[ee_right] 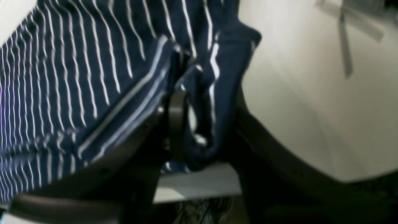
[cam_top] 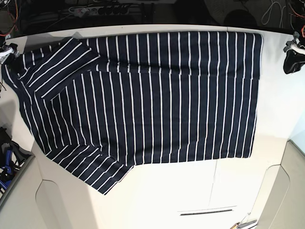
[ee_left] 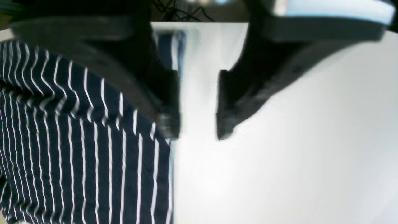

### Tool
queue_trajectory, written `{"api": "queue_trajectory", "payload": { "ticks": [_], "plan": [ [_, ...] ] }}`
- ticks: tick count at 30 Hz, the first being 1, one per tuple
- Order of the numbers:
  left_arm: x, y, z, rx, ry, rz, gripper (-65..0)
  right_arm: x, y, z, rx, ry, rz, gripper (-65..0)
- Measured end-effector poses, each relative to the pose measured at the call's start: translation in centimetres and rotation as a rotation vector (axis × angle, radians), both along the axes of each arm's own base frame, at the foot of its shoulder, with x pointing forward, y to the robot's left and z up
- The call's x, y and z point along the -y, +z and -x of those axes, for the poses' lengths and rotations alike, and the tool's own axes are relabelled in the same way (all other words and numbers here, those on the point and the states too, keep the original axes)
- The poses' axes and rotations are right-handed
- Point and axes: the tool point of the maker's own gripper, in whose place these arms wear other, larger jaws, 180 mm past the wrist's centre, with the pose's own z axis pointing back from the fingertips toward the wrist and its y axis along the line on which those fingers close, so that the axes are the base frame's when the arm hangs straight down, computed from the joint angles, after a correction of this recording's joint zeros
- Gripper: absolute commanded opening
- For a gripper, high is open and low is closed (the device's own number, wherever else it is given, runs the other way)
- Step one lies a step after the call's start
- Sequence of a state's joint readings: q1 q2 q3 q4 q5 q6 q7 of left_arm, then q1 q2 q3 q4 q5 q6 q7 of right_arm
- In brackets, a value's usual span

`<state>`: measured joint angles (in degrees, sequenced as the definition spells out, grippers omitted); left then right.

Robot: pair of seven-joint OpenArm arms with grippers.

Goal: Fold the T-shirt properly
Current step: 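Release the shirt and move both grippers to the shirt's side edges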

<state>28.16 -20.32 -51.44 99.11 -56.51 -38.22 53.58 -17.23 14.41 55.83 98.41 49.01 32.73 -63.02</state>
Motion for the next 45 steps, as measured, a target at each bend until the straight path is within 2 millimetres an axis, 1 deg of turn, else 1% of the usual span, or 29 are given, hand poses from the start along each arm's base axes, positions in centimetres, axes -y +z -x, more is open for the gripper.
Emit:
{"api": "queue_trajectory", "payload": {
  "ticks": [1,5,8,10,12,15,18,20,22,27,30,33,35,38,40,43,45],
  "plan": [
    [0.0,0.1,-0.2,0.007,0.0,0.0,-36.3,0.2,0.4,-0.5,0.013,0.0,0.006,-49.3],
    [0.0,0.8,-1.4,0.043,-0.001,-0.001,-36.2,0.8,2.1,-2.9,0.072,0.014,0.038,-46.2],
    [-0.5,1.7,-2.2,0.059,-0.012,-0.024,-36.2,1.2,2.6,-3.3,0.077,0.023,0.061,-40.7],
    [-0.8,1.9,-2.3,0.059,-0.016,-0.035,-36.2,1.1,2.5,-3.3,0.07,0.029,0.063,-37.4],
    [-0.8,1.9,-2.3,0.058,-0.017,-0.036,-36.2,0.7,2.1,-3.3,0.056,0.043,0.06,-35.7],
    [-0.8,1.9,-2.3,0.056,-0.018,-0.039,-36.2,0.4,1.8,-3.5,0.048,0.055,0.069,-35.7],
    [-0.8,1.9,-2.3,0.055,-0.018,-0.04,-35.7,1.2,2.4,-4.0,0.083,0.024,0.099,-35.7],
    [-1.0,2.2,-2.5,0.074,-0.01,-0.05,-31.7,2.0,2.7,-4.2,0.094,-0.001,0.131,-35.6],
    [-1.4,2.3,-2.6,0.082,-0.004,-0.076,-30.1,2.3,3.3,-4.8,0.125,-0.015,0.143,-35.6],
    [-1.6,3.4,-4.2,0.131,0.001,-0.092,-30.1,2.8,5.2,-7.4,0.195,-0.032,0.17,-35.6],
    [-1.7,4.1,-5.0,0.16,0.001,-0.094,-30.1,3.1,5.8,-8.6,0.229,-0.049,0.156,-35.6],
    [-1.9,4.5,-5.6,0.167,0.0,-0.111,-30.1,3.4,5.8,-9.9,0.241,-0.063,0.133,-35.7],
    [-2.3,5.4,-6.4,0.189,0.003,-0.123,-30.1,3.3,5.7,-11.3,0.251,-0.053,0.109,-35.7],
    [-2.9,6.5,-8.0,0.207,0.004,-0.156,-30.1,3.5,4.9,-13.6,0.235,-0.038,0.086,-35.7],
    [-2.9,6.0,-9.0,0.189,-0.01,-0.164,-30.1,3.7,4.4,-15.0,0.225,-0.032,0.074,-35.6],
    [-2.4,4.4,-10.4,0.139,-0.043,-0.166,-30.1,3.8,3.9,-16.9,0.216,-0.02,0.06,-35.6],
    [-2.4,3.7,-11.6,0.126,-0.044,-0.162,-30.1,3.7,3.8,-18.2,0.215,-0.014,0.06,-35.7]
  ]
}}
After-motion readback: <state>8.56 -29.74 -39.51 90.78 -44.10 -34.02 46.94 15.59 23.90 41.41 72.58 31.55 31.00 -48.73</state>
